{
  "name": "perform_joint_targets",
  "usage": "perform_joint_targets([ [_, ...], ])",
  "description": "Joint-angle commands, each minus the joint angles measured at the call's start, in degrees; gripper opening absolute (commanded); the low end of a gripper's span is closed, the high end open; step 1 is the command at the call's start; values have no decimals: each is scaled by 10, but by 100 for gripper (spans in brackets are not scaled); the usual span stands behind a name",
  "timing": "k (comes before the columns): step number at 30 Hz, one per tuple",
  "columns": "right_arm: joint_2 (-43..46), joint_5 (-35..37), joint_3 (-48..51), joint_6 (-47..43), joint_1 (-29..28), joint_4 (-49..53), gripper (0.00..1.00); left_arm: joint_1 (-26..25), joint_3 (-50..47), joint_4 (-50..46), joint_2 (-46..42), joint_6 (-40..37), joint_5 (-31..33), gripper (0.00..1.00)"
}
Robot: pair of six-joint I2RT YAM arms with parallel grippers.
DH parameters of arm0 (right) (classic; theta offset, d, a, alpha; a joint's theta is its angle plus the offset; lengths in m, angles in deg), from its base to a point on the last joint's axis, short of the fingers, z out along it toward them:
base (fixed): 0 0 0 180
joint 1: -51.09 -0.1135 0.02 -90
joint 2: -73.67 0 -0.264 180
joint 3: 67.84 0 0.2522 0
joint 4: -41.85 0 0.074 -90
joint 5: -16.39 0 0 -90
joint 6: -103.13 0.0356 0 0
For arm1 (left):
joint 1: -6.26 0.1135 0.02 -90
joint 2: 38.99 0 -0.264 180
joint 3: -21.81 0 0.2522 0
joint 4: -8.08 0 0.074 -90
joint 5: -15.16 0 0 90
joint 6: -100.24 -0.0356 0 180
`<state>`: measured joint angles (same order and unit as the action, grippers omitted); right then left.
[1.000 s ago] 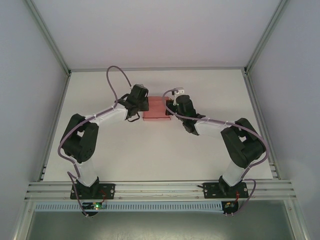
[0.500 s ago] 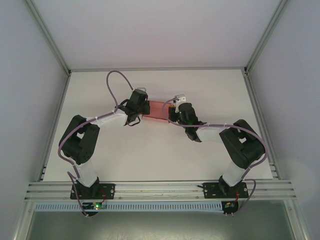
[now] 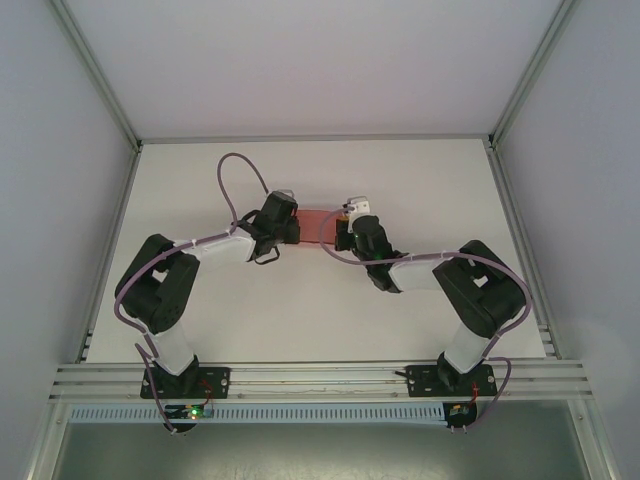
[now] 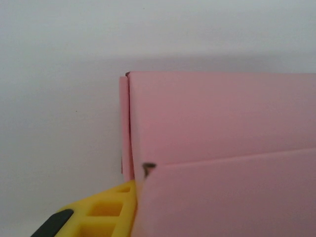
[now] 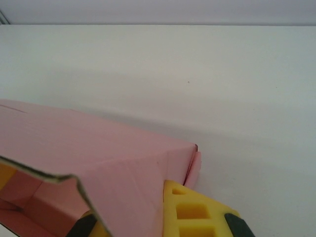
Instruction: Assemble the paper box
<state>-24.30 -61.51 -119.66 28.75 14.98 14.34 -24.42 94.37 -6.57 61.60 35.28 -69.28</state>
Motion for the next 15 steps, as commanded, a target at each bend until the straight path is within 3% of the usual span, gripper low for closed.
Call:
perform_joint_targets([
  [1,-23,16,35,-7,-12,66,0,-11,-9,-16,-25,-2,-12,23],
  [3,-22,20,40,-16,-17,62,0,-11,-11,-21,-33,1,-16,26],
  [6,-25,32,35,-30,-24,76,0,-12,-8,-40,-50,4,-19,39],
  [8,-24,48,34,-31,-29,80,0,-11,2,-68,-61,5,-5,40],
  [12,-27,52,29,-27,-30,86,0,-12,19,-129,-89,-4,29,71],
  [15,-31,53,26,-25,-32,90,0,-11,17,-150,-119,-23,4,91],
])
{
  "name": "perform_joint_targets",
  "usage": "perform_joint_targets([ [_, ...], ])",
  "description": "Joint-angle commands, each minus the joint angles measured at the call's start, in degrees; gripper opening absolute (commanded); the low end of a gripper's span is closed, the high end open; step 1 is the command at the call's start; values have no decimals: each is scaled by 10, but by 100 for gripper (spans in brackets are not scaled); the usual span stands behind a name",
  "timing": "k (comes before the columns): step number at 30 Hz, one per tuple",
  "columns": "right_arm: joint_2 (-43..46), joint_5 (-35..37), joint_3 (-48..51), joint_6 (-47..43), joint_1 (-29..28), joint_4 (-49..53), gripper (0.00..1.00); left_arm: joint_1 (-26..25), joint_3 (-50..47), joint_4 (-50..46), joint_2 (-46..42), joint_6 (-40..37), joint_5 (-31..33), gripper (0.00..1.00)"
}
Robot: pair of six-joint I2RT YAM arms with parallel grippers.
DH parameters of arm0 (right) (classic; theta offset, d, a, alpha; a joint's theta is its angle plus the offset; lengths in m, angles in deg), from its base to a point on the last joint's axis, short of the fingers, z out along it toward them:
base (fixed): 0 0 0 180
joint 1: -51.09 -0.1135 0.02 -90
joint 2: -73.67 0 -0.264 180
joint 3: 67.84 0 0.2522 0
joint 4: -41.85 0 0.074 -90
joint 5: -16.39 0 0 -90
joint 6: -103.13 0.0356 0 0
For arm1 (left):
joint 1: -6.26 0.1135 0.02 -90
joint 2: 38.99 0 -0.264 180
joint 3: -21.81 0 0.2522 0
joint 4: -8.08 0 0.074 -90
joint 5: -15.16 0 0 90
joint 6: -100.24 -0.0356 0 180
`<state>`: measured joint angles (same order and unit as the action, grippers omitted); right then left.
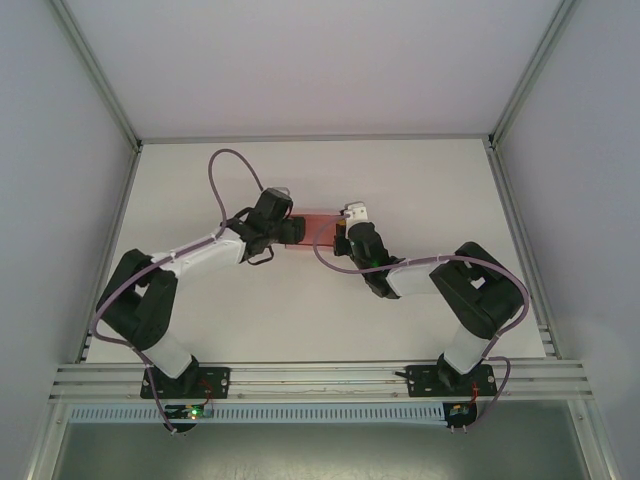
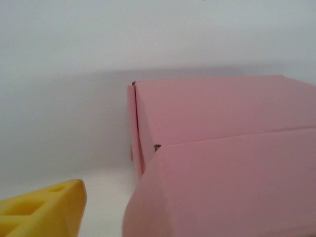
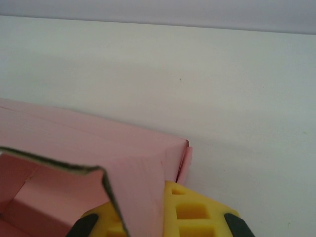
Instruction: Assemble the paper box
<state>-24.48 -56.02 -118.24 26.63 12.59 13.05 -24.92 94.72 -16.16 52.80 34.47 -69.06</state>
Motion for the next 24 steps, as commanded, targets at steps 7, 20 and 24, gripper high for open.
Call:
perform_joint_targets([
  [7,-32,2,10,-16,-10,102,0,-13,25,-111,-136,-15,43,100],
  [20,-41,-4,7,-25,-13,88,0,106,137,-176,-41,158,-70,100],
  [24,-43,-3,9,-29,-16,86,0,134,133,-104,13,201,-181,100],
])
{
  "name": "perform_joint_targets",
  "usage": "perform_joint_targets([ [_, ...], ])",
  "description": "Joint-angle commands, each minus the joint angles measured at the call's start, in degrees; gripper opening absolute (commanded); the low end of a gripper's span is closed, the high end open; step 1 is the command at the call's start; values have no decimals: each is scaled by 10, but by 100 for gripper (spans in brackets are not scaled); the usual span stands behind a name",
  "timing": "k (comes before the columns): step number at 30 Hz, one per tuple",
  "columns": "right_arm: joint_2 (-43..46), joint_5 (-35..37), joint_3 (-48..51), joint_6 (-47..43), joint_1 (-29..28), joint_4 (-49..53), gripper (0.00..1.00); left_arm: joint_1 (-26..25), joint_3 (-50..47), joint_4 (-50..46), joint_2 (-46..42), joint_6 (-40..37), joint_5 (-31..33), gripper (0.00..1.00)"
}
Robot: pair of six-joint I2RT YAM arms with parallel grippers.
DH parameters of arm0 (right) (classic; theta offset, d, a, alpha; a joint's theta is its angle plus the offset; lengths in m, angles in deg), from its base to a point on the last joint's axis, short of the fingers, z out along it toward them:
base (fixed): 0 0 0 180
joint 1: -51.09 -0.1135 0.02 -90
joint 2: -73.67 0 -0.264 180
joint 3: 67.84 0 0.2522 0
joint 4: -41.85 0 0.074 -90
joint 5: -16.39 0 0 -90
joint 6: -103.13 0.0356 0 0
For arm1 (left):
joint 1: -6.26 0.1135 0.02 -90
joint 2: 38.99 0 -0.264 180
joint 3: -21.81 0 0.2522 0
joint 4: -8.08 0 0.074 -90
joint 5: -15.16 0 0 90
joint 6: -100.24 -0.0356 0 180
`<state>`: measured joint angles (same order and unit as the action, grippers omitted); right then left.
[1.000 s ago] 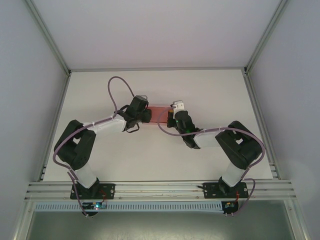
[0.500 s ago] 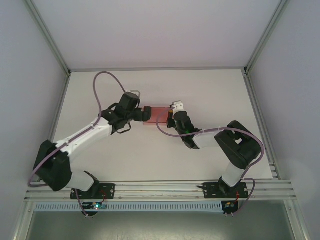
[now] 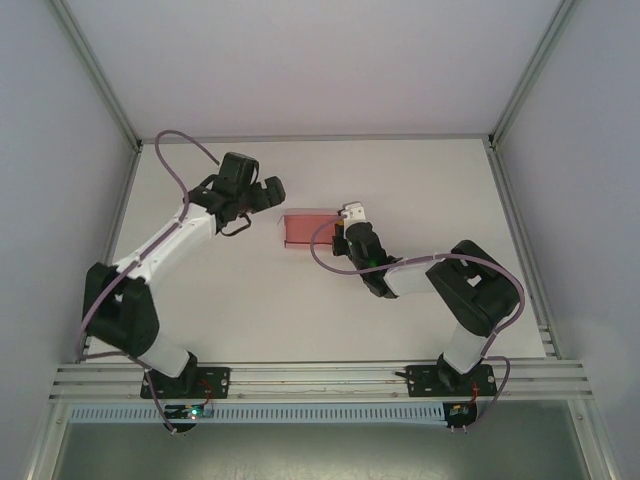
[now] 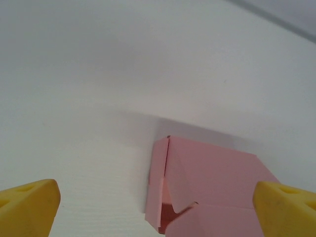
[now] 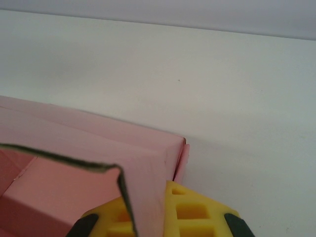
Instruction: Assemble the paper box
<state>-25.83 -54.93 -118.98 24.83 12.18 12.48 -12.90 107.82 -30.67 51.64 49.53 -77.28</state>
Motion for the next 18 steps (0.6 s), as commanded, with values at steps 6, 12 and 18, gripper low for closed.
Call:
perform_joint_targets([
  [6,-36,-22,25,-10,-16,76,0,13,-16,139,93,105,-155,100],
  [12,-41,-16,27,-11,-17,79,0,13,5,136,151,105,-189,97],
  [18,-42,-18,21,-12,-21,91,0,13,-25,166,157,110,-212,88],
])
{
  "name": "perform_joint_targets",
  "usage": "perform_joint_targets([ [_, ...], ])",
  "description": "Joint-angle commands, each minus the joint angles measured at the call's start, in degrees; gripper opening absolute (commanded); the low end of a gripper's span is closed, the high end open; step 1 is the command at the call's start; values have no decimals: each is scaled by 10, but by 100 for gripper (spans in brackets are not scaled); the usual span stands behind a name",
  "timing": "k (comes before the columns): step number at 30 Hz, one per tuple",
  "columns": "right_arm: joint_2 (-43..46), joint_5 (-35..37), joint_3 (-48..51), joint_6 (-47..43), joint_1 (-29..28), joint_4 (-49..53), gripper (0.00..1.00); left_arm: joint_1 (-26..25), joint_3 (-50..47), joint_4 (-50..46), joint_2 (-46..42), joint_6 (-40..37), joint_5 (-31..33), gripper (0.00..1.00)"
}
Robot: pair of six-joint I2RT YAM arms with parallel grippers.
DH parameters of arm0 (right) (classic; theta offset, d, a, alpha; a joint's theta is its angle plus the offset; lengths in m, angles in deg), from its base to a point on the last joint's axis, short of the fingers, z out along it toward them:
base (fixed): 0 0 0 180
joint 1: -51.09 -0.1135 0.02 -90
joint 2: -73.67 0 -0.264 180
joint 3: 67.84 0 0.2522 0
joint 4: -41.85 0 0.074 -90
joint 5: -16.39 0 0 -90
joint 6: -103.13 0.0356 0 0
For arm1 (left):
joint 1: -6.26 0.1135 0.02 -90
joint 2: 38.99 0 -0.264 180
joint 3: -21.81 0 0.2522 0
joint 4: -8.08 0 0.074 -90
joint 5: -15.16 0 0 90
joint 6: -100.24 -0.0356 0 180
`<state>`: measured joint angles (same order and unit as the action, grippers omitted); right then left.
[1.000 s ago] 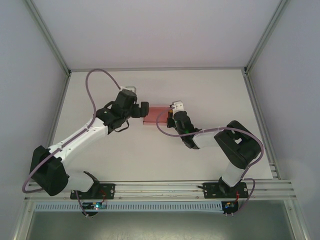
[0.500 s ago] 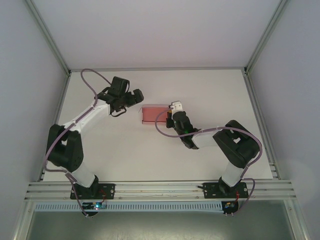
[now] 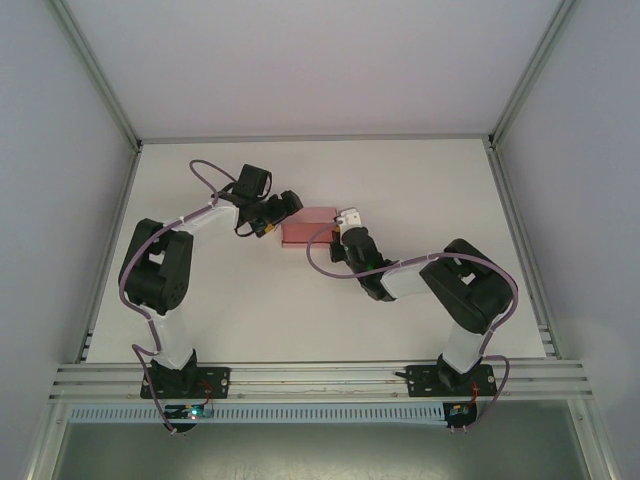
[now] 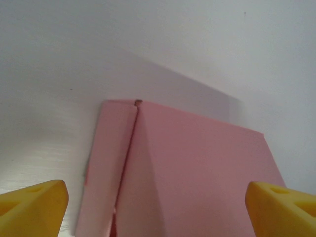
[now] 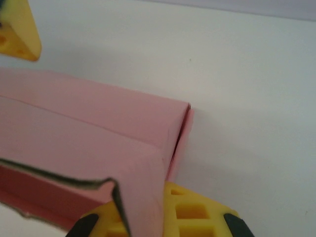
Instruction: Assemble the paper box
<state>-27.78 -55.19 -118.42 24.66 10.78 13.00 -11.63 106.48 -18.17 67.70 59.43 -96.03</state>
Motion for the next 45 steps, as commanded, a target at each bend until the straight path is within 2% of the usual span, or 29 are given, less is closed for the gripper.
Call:
perform_joint_targets([
  [1,-22,-16,15,-11,-8,85,0,1,-16,44,-5,12,-24,86],
  [10,-11,-21,21,-6,-8,85,1,1,-36,47,5,-2,-16,67],
  [16,11,-35,31,-8,-7,90,6,1,-39,30,7,-24,1,64],
  [21,53,-62,39,-10,-4,104,23,1,-43,30,13,-26,9,55],
  [25,97,-92,45,-7,2,126,36,1,-43,30,20,-28,9,53],
  [27,121,-108,49,-4,3,137,51,1,-45,32,22,-28,8,53],
  [35,235,-181,54,36,28,192,96,1,-62,40,21,-27,7,54],
  [40,267,-152,7,112,67,251,98,0,-68,40,21,-30,6,55],
  [45,235,-159,-74,166,93,314,98,0,-80,51,21,-27,6,56],
])
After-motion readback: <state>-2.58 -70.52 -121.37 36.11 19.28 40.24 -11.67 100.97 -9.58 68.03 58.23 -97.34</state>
